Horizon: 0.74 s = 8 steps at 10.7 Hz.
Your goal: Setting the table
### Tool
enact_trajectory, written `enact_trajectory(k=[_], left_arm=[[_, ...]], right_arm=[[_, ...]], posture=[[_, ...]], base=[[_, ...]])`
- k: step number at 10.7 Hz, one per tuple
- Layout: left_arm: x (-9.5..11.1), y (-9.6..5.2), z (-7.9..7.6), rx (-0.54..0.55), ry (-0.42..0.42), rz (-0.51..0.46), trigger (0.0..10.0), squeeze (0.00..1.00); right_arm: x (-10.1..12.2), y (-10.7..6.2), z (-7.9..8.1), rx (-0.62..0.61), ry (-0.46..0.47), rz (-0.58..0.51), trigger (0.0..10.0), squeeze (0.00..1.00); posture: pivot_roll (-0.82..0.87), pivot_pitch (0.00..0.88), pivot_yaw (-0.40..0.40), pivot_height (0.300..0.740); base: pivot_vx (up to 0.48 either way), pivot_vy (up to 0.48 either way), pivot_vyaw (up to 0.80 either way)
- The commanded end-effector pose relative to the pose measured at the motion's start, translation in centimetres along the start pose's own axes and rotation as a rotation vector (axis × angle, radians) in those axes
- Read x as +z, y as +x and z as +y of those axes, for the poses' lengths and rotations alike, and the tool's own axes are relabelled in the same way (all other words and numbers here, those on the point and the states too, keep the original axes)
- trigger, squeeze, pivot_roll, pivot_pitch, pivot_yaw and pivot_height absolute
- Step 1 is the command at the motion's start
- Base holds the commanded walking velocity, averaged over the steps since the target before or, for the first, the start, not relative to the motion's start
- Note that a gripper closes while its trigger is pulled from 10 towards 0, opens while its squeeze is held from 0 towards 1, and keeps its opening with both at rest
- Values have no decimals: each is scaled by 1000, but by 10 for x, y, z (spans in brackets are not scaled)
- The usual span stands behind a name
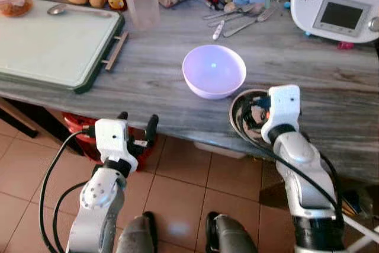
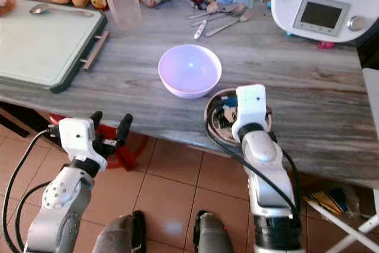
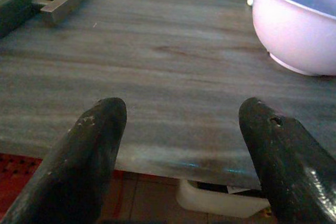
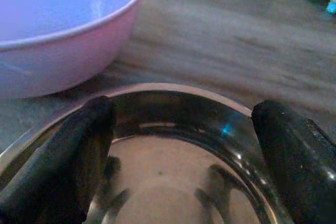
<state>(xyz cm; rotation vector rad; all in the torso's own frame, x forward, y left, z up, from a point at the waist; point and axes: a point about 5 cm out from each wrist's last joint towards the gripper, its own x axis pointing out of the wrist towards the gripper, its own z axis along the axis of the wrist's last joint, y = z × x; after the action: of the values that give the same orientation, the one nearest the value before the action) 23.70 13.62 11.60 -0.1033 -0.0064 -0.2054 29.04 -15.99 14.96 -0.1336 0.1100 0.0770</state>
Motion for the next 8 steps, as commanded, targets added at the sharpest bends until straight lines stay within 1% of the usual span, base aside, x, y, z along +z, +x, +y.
enact_trajectory(k=[1,2,3,4,5,6,7,8], left_arm=[[-1,-2,0,5,-6,10,10000,0],[-1,-2,0,5,-7,11,10000,0],[-2,-4,1,15,-2,19,10000,0],[-4,-5,5,56,19,31,10000,0],[-5,-5,7,79,19,38,10000,0],[-5,-4,10,108,29,44,10000,0],[-5,-3,10,113,32,43,10000,0],[-5,-2,10,115,36,46,10000,0]], right_arm=[[-2,0,-1,4,8,11,10000,0],[-2,-1,-1,7,8,12,10000,0],[-1,-6,-3,-1,-5,-7,10000,0],[6,-15,-6,-27,-11,-69,10000,0],[8,-19,-7,-34,-20,-96,10000,0],[14,-30,-3,-25,51,-177,10000,0],[19,-36,1,-9,32,-220,10000,0],[20,-38,5,-2,38,-235,10000,0]], posture=[[-22,223,-15,740],[-26,224,-19,740],[-27,225,-21,740],[-27,229,-19,740],[-27,226,-18,740],[-28,224,-21,740],[-31,220,-20,740],[-32,214,-14,740]], base=[[0,0,0],[0,0,0],[0,0,0],[0,0,0],[0,0,0],[0,0,0],[0,0,0],[0,0,0]])
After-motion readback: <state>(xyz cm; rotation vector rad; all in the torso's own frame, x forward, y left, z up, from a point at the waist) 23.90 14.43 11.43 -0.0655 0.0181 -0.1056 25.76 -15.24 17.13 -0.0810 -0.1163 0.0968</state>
